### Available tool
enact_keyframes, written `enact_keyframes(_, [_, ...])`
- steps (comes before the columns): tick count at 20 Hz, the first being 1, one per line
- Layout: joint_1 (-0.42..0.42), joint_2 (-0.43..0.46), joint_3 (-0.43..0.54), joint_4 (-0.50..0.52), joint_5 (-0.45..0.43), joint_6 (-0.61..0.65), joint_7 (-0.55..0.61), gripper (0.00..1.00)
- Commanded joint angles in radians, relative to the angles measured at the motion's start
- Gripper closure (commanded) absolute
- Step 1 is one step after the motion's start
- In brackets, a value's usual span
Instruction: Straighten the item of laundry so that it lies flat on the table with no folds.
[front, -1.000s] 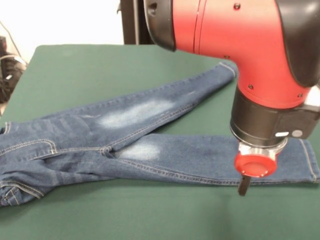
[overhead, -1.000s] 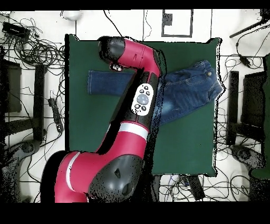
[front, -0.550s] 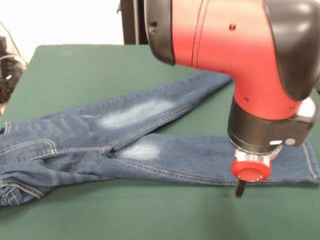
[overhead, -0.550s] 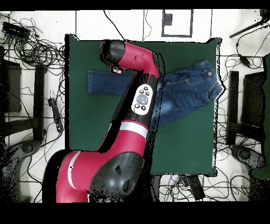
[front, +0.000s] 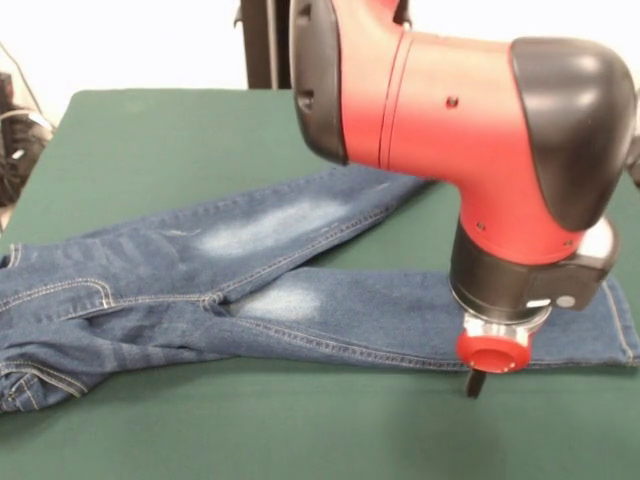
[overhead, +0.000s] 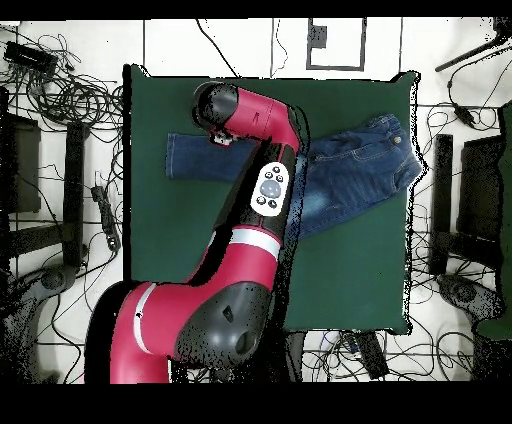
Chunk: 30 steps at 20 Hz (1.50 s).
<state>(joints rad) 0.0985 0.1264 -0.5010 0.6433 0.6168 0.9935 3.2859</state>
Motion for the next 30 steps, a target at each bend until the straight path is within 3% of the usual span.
enact_keyframes(1, [-0.006,0.091,0.128,0.091,0.041,-0.083,0.195,0.00])
enact_keyframes(23, [-0.012,0.152,0.118,0.061,0.061,-0.123,0.178,0.00])
enact_keyframes(24, [-0.014,0.154,0.112,0.053,0.050,-0.111,0.158,1.00])
enact_keyframes(30, [-0.012,0.163,0.097,0.038,0.054,-0.089,0.194,1.00])
